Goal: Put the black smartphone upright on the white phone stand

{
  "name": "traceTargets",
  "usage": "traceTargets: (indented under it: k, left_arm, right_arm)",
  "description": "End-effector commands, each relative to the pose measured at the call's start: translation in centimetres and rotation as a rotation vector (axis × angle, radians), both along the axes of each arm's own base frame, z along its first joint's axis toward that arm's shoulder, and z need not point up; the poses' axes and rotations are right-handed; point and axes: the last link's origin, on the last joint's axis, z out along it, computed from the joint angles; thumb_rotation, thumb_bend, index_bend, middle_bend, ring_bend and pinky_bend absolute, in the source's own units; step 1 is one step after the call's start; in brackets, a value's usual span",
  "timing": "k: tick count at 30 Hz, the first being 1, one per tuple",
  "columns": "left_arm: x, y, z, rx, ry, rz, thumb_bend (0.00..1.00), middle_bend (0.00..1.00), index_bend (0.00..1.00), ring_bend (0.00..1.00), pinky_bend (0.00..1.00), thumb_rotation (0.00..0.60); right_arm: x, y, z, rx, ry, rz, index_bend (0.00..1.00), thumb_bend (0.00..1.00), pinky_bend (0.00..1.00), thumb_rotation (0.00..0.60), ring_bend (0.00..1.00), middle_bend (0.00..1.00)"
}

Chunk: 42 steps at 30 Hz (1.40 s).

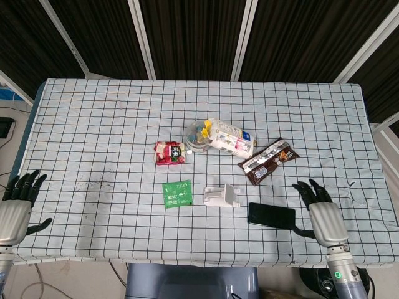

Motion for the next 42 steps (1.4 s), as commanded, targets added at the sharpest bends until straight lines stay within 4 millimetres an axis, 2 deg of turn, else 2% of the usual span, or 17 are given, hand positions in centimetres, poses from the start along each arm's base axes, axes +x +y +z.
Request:
traceTargets:
  k: [1, 4, 13, 27, 33, 42]
  left_arm:
    - [0.0, 0.0, 0.0, 0.0, 0.0, 0.0, 0.0, 0.0, 0.0, 0.0, 0.0, 0.6]
    - [-0.1, 0.0, 0.1, 0.001, -0.001, 0.002, 0.0, 0.0, 0.0, 0.0, 0.0, 0.6]
    - [-0.1, 0.0, 0.0, -0.001, -0.002, 0.001, 0.0, 0.0, 0.0, 0.0, 0.0, 0.6]
    - [0.0, 0.0, 0.0, -0.002, -0.003, 0.006, 0.0, 0.0, 0.0, 0.0, 0.0, 0.6]
    - [-0.1, 0.0, 0.1, 0.001, -0.005, 0.009, 0.0, 0.0, 0.0, 0.0, 0.0, 0.6]
    - [-0.1, 0.0, 0.1, 0.0, -0.007, 0.007, 0.0, 0.0, 0.0, 0.0, 0.0, 0.6]
  right_arm:
    - [1.7, -0.2, -2.7, 0.073, 0.006, -0.03, 0.22, 0.18, 0.14, 0.6, 0.02, 0.19]
    - [2.0, -0.2, -4.0, 0.104, 0.018, -0.055, 0.22, 0.18, 0.14, 0.6, 0.02, 0.19]
    - [1.9, -0.9, -6.1, 0.127, 0.034, -0.122, 0.22, 0.18, 0.14, 0.6, 0.02, 0.19]
    - [0.1, -1.4, -7.0, 0.152, 0.068, -0.233, 0.23, 0.19, 0.14, 0.6, 0.02, 0.19]
    - [-0.1, -1.6, -7.5, 0.162, 0.072, -0.251, 0.27, 0.2, 0.14, 0.6, 0.02, 0.22]
    - [-0.8, -1.8, -8.1, 0.167, 0.075, -0.286, 0.28, 0.2, 0.14, 0.6, 0.02, 0.22]
